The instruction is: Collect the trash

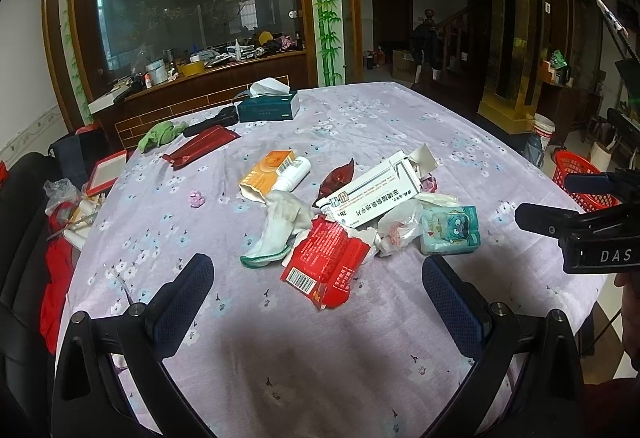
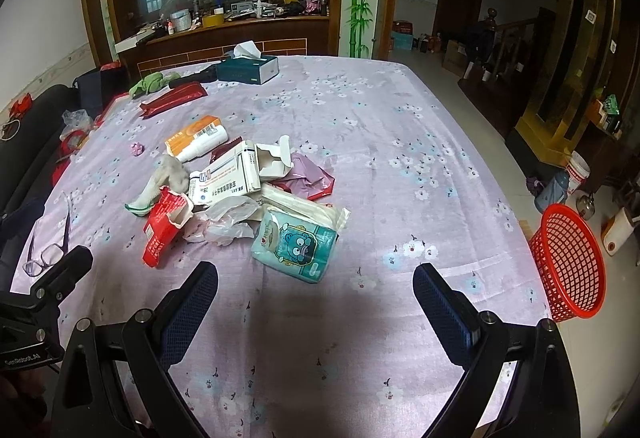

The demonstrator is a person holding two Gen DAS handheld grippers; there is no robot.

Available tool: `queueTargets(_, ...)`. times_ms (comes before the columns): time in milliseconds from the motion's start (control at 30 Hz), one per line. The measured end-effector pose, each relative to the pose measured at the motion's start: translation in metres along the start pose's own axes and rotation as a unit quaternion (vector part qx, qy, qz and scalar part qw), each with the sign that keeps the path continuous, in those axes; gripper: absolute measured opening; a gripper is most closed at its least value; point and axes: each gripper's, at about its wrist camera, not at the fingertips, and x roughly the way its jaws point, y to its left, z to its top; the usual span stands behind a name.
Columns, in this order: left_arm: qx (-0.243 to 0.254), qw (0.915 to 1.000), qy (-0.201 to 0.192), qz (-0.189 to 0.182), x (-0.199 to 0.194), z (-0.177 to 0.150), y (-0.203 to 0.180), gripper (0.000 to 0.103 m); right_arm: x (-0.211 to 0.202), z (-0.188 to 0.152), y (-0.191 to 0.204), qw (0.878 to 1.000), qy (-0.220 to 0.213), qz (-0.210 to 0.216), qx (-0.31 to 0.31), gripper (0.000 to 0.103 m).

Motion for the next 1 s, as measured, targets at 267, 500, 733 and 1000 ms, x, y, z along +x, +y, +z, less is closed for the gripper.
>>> queueTargets(267,0.003,1.0000,0.006,-0.002,0.006,0.002,0.001,0.103,0.005,0.002,-0.002,1.000,0.006,0.004,0.000,0.100)
queueTargets(500,-0.027,0.9993,0.026,0.004,0.021,0.013,0.031,0.103,0.013,0.006,-0.004,0.998,0.021,0.053,0.012,0.091)
queueTargets(733,-0.080,0.9943,0.063,0.034,0.053,0.032,0.100,0.100,0.026,0.018,0.028,0.980,0.059,0.188,0.004,0.072)
queueTargets(1000,-0.183,0.9751,0.122,0.029,0.124,0.048,0.182,0.068,0.060,0.024,0.078,0.961,0.114,0.252,0.001,0.055)
